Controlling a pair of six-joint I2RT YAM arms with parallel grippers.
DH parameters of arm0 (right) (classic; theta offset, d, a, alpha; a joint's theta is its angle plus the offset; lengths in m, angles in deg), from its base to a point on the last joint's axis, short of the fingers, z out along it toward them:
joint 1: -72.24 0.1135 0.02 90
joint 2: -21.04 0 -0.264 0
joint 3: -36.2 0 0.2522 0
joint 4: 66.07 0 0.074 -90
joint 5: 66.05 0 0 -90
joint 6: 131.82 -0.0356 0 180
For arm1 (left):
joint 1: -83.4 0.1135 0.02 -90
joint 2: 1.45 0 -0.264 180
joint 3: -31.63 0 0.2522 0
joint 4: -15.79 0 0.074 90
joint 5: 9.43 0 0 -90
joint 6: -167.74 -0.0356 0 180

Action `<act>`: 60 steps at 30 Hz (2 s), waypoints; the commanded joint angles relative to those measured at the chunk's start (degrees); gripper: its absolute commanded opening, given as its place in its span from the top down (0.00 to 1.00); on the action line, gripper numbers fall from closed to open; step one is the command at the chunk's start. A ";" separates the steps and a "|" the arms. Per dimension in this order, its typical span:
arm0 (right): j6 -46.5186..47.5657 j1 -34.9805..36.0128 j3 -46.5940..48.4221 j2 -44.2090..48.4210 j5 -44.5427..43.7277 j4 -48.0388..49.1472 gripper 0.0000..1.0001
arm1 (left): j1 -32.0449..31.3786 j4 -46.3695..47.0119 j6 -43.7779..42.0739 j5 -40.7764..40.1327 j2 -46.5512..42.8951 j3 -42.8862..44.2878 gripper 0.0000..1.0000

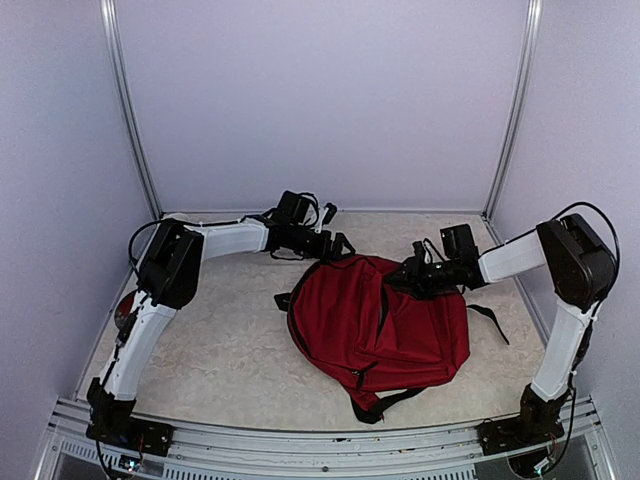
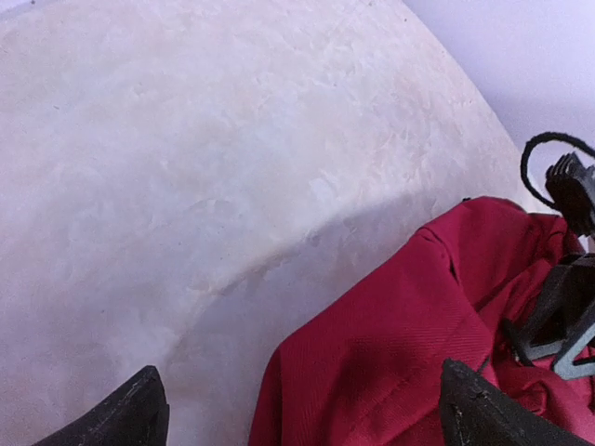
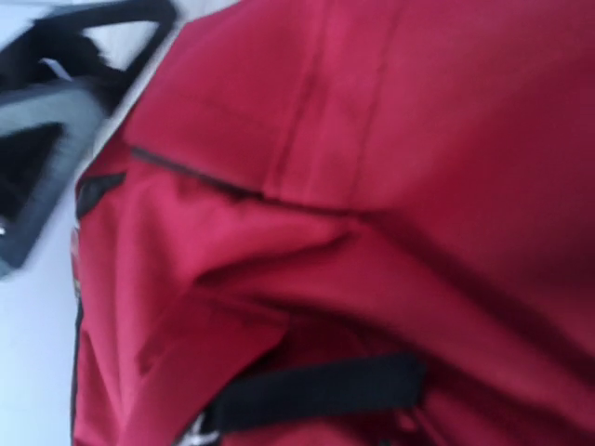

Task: Pack the student bag
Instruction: Adjust the student bag at the center of the board, then hold the largest pocket of the student bag, then grab the lower front pocket of the student bag.

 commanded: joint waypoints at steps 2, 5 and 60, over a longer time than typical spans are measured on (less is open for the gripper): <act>-6.79 -1.01 -0.82 -4.73 0.63 8.51 0.62 | -2.95 -5.05 -1.24 1.50 4.46 4.60 0.01; -8.69 -1.65 -0.49 -5.92 0.85 12.25 0.62 | -3.61 1.17 0.01 4.61 1.51 -3.19 0.10; 36.70 9.30 4.09 7.95 6.30 -1.69 1.00 | -5.32 -2.93 -10.59 14.47 -0.73 -4.05 0.01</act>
